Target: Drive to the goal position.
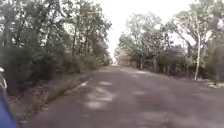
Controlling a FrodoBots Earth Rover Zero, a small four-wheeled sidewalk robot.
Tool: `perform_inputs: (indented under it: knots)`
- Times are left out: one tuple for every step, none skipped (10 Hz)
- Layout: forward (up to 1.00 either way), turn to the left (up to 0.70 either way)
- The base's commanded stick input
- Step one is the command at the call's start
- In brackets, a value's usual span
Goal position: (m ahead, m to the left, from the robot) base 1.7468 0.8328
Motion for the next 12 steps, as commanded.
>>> perform_inputs:
  knots:
    - [0.7, -0.03]
    - [0.7, -0.03]
    - [0.7, -0.03]
    - [0.7, -0.03]
    - [0.7, -0.03]
    - [0.7, -0.03]
    - [0.7, -0.03]
    - [0.7, -0.03]
    - [0.7, -0.03]
    - [0.7, -0.03]
    - [0.7, -0.03]
    - [0.7, -0.03]
